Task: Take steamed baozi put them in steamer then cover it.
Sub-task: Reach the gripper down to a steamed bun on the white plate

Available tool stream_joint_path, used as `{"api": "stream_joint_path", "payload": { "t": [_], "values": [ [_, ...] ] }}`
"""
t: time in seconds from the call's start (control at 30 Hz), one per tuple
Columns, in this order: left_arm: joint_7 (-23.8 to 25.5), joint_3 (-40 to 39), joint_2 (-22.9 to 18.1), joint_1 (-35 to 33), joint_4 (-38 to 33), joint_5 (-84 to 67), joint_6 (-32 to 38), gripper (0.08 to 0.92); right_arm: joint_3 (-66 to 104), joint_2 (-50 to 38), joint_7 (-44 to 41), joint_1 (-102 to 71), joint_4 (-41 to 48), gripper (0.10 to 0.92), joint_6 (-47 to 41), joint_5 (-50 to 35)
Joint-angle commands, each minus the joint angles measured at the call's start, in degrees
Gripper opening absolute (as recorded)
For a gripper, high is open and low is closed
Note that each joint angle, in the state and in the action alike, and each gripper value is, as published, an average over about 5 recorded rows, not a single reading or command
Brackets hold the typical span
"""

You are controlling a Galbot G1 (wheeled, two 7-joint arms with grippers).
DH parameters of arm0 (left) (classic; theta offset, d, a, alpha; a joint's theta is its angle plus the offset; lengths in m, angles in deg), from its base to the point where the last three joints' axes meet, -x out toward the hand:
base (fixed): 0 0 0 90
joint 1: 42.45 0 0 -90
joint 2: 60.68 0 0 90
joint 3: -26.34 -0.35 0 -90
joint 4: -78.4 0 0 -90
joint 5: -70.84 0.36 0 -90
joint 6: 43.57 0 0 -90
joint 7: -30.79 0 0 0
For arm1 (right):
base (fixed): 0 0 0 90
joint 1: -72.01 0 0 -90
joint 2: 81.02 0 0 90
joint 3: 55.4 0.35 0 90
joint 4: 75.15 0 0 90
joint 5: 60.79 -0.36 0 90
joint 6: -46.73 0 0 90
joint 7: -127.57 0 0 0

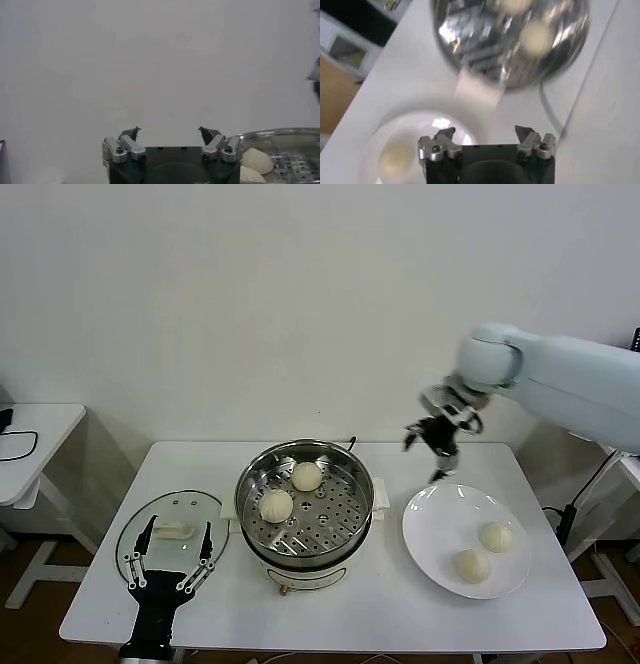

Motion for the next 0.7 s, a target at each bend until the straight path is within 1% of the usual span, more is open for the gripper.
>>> {"api": "stream_joint_path", "payload": {
  "t": [0.03, 0.27, 0.7],
  "values": [
    [0.1, 0.0, -0.3, -0.3, 0.3, 0.2, 0.0, 0.823, 4.9, -8.5, -1.3, -16.6, 4.8, 0.823, 5.7, 10.1],
    [0.0, 0.2, -0.4, -0.3, 0.6, 0.2, 0.0, 0.823, 6.9, -7.3, 0.3, -22.1, 4.7, 0.823, 5.6, 11.4],
    [0.0, 0.4, -0.4, -0.4, 0.9, 0.2, 0.2, 0.823, 8.0, -6.0, 2.4, -25.6, 4.5, 0.823, 5.2, 12.1]
  ]
}}
